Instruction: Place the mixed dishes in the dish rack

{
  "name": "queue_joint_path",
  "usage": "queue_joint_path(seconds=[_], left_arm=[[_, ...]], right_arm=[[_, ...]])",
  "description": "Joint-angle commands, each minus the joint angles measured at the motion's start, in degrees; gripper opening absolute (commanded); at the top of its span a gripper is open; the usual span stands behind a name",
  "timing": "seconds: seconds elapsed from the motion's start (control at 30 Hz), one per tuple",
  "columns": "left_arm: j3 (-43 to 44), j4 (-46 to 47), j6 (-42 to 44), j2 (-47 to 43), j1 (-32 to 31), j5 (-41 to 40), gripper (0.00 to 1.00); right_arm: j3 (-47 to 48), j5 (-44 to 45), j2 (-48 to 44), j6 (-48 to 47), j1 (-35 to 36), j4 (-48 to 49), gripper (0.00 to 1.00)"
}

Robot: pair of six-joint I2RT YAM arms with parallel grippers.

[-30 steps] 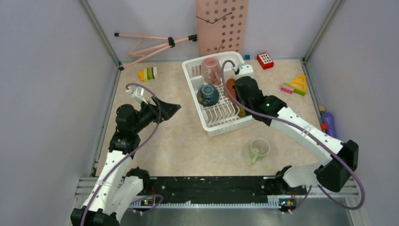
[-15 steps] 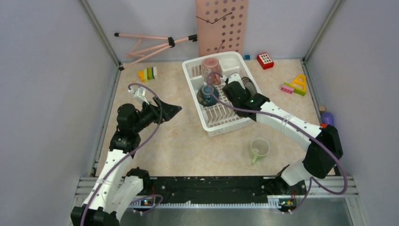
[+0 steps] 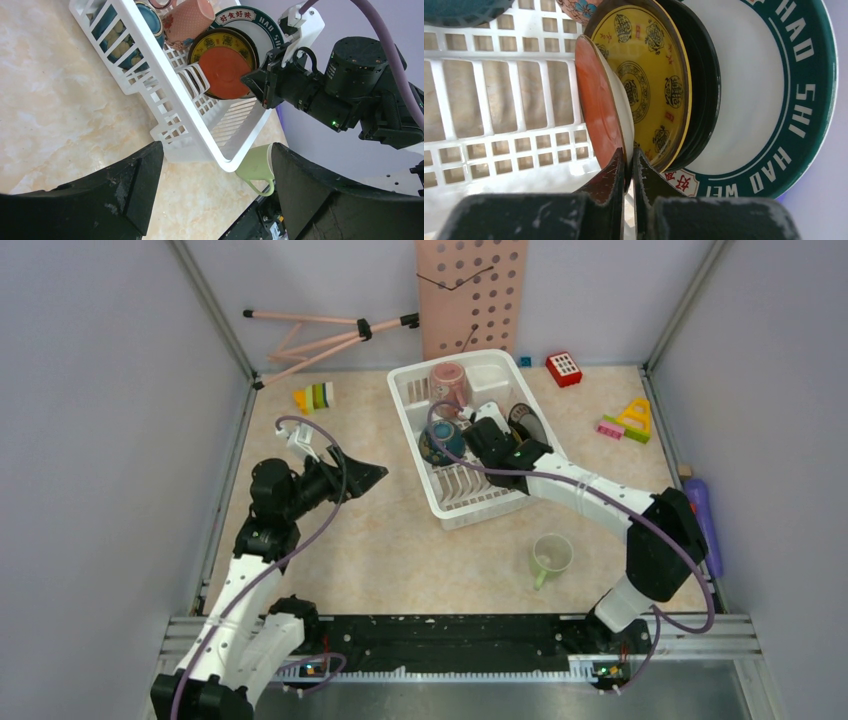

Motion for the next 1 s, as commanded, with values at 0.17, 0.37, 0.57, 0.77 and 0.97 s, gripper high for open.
queue_joint_path(seconds=[0.17, 0.37, 0.57, 0.77, 0.97], left_arm=[[0.8, 1.8, 1.2, 0.4, -0.2, 1.2, 0.83], [1.1, 1.8, 0.9, 0.9, -0.2, 1.3, 0.83], [0.6, 1.8, 0.5, 1.6, -0.2, 2.0, 0.83], [0.0, 1.8, 0.5, 1.6, -0.2, 2.5, 0.83], [-0.8, 2.0, 0.2, 1.6, -0.2, 3.1, 0.83]], right_arm=[[2.8, -4.5, 1.0, 1.9, -2.1, 1.0, 0.53], [3.7, -6.2, -1.7, 2.2, -2.1, 0.4, 0.58], [3.5, -13.7, -9.3, 3.5, -2.1, -0.7, 0.58], [1.4, -22.4, -19.8, 8.4, -2.1, -6.4, 0.59], [-0.6, -27.7, -24.8, 16.8, -2.1, -22.5, 0.66]])
